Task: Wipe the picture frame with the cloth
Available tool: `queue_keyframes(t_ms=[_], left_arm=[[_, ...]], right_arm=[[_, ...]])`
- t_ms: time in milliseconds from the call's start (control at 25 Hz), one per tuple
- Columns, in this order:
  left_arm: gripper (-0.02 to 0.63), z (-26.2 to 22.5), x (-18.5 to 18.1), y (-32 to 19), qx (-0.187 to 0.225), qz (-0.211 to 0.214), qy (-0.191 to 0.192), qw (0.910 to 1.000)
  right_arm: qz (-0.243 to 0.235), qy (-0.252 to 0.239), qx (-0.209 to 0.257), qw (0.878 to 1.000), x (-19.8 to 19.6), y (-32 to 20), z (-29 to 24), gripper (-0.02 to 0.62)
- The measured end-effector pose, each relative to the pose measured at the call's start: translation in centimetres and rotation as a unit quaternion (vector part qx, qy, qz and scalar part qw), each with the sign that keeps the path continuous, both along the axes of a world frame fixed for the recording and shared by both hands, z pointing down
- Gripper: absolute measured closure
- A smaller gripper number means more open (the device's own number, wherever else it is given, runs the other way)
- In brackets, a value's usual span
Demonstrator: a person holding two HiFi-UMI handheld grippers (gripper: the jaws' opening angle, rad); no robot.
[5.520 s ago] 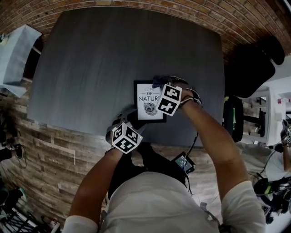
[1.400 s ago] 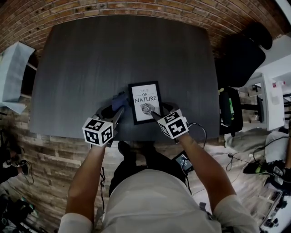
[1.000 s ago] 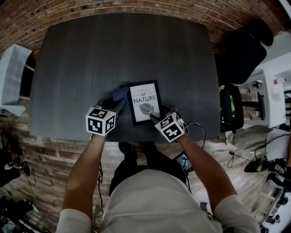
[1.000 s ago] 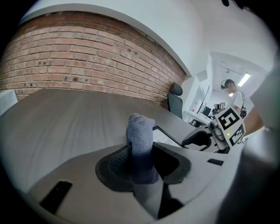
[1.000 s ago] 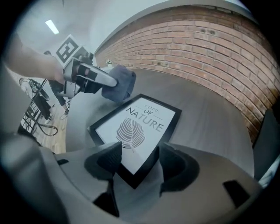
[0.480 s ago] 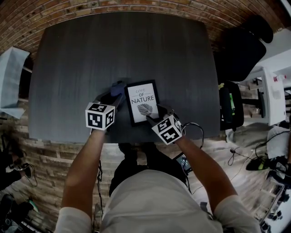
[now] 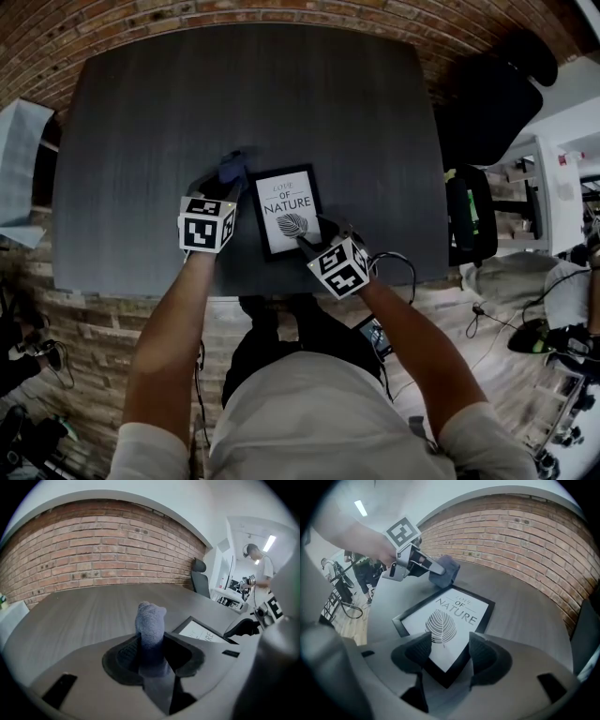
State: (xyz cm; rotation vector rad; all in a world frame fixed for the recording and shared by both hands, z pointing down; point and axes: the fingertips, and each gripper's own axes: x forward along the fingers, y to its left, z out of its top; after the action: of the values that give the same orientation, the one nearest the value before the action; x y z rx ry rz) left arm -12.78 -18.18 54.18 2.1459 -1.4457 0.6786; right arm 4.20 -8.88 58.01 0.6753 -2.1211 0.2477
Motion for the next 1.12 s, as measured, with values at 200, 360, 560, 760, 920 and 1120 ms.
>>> queue_keyframes(t_ms=[200, 360, 560, 760, 920, 1120], left_arm=[[0.477, 0.3, 2.2, -0.2, 0.0, 0.04, -0.004, 0.9992], [0.482, 0.8, 4.3, 1.8, -0.006, 0.061, 0.045, 0.9971], [0.486, 1.1, 5.5, 3.9, -0.017, 0.073, 0.099, 0.9922], [0.486, 1.2, 6.1, 5.3, -0.028, 0.079, 0.135, 0.9873], [0.488, 1.1, 6.5, 6.3, -0.035, 0.073, 0.158, 0.9841], [0.488, 1.0, 6.9, 7.9, -0.042, 0.055, 0.193, 0.9788]], right_arm=[[0.001, 0.001, 0.002, 1.0, 0.1, 0.0, 0.1, 0.341], [0.002, 0.0, 0.003, 1.0, 0.1, 0.0, 0.1, 0.342], [0.002, -0.001, 0.006, 1.0, 0.2, -0.1, 0.1, 0.342], [0.0, -0.002, 0.006, 1.0, 0.1, 0.0, 0.2, 0.342], [0.0, -0.002, 0.005, 1.0, 0.2, 0.0, 0.2, 0.342], [0.001, -0.001, 0.005, 1.0, 0.3, 0.1, 0.2, 0.344]])
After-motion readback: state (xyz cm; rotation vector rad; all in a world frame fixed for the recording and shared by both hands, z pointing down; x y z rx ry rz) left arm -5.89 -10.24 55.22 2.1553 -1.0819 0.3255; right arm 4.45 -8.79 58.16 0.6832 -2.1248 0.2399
